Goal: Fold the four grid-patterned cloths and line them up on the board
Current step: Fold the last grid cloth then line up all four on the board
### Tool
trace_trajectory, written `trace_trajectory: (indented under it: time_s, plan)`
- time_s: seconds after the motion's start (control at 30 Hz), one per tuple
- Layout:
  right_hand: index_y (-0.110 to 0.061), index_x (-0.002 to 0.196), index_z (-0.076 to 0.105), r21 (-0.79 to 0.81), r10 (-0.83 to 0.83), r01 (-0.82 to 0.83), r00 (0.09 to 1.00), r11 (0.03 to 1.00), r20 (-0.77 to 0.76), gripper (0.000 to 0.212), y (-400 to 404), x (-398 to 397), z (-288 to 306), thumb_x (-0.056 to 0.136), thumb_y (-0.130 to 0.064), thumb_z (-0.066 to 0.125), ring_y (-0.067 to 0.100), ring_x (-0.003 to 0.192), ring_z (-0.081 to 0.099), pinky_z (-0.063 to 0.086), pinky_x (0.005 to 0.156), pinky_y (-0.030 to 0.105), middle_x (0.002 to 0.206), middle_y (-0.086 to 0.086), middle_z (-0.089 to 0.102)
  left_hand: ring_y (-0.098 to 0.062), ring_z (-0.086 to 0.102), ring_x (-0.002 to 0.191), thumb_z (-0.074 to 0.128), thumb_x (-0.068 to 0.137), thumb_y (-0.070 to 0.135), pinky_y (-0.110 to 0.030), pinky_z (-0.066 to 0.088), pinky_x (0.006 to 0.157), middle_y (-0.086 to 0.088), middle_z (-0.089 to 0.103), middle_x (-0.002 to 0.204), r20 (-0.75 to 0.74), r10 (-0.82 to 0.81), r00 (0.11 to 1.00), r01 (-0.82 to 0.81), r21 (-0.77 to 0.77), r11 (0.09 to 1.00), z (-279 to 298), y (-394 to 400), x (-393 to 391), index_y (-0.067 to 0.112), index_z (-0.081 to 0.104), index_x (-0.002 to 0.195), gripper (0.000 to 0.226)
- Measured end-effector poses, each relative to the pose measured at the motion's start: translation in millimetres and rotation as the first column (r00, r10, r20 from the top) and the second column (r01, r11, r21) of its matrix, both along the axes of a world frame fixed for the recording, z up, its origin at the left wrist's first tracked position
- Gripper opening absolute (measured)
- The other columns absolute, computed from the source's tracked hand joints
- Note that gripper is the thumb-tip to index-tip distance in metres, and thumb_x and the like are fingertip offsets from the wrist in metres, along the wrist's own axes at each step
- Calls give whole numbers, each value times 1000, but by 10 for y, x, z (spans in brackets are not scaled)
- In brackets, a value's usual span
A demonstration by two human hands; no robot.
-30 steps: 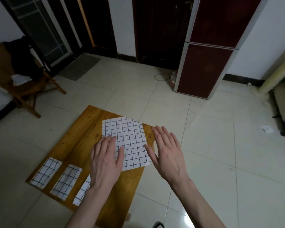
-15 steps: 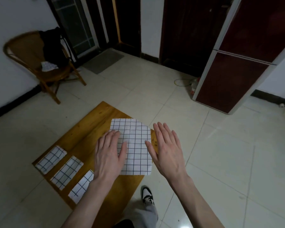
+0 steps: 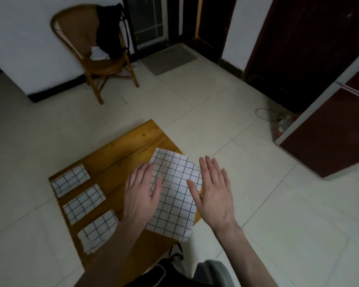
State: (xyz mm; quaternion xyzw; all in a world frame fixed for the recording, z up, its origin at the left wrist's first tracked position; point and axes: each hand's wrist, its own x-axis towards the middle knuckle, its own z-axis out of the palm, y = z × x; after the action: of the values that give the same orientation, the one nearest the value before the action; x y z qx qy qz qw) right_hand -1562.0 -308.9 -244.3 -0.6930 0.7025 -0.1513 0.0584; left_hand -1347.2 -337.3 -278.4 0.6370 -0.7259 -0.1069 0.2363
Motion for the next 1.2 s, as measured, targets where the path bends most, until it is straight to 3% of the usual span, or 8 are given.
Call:
trace_trajectory:
  time_s: [0.1, 0.2, 0.33, 0.5, 0.6, 0.73, 1.03, 1.2]
  plan:
    - [-17, 164, 18, 39, 39, -40, 999, 998, 34, 73, -229, -24, -150, 107, -62, 22, 19, 159, 8, 17, 128, 48, 171, 4, 18, -15, 32, 150, 37, 106, 47, -41, 27, 122, 2, 46, 158, -56, 79, 995, -74, 85, 994, -174, -122, -67, 22, 46, 152, 53]
    - [-19, 165, 15, 99, 78, -85, 994, 991, 73, 75, -463, -49, -350, 106, -65, 22, 19, 159, 4, 13, 128, 48, 172, 1, 12, -17, 33, 151, 35, 107, 47, -46, 30, 122, -1, 45, 160, -46, 115, 992, -110, 88, 990, -358, -198, -168, 20, 44, 154, 54]
    - [-20, 164, 15, 132, 172, -188, 977, 973, 124, 75, -718, -143, -631, 105, -66, 25, 22, 159, 8, 9, 127, 44, 172, 3, 16, -18, 29, 153, 38, 109, 43, -39, 21, 123, -3, 42, 161, -13, 190, 982, -188, 94, 978, -508, -279, -344, 19, 40, 156, 53]
    - [-21, 164, 16, 175, 258, -282, 955, 943, 148, 77, -989, -315, -987, 103, -67, 25, 26, 157, 19, 13, 125, 44, 170, 4, 23, -18, 26, 155, 37, 109, 44, -48, 25, 125, -3, 41, 162, 12, 297, 955, -295, 143, 945, -847, -311, -541, 18, 42, 156, 54]
    - [-20, 163, 20, 175, 327, -349, 934, 921, 143, 76, -1138, -369, -1232, 103, -66, 28, 30, 155, 27, 19, 123, 46, 168, 7, 28, -12, 15, 157, 35, 109, 45, -45, 19, 126, -2, 36, 165, 16, 342, 939, -340, 172, 925, -1117, -331, -641, 20, 38, 158, 55]
    - [-18, 163, 22, 207, 398, -417, 908, 885, 128, 77, -1333, -326, -1614, 103, -66, 27, 31, 154, 28, 28, 123, 53, 168, 9, 29, -9, 13, 156, 34, 110, 45, -39, 12, 126, -2, 37, 165, 32, 356, 934, -355, 192, 915, -1454, -438, -640, 20, 39, 157, 54]
    - [-17, 164, 19, 302, 518, -498, 855, 813, 14, 77, -1414, -103, -2858, 104, -64, 31, 29, 155, 24, 29, 123, 49, 169, 9, 25, -22, 29, 155, 36, 110, 39, -48, 26, 126, -7, 41, 162, 64, 367, 928, -371, 249, 894, -2711, -632, -308, 14, 35, 159, 55]
    - [-16, 164, 19, 350, 519, -478, 855, 806, -28, 78, -1280, -92, -3560, 104, -64, 31, 29, 154, 24, 30, 121, 48, 168, 9, 26, -20, 18, 158, 30, 110, 36, -46, 18, 129, -5, 32, 168, 91, 312, 946, -325, 309, 894, -3434, -635, -247, 14, 26, 163, 57]
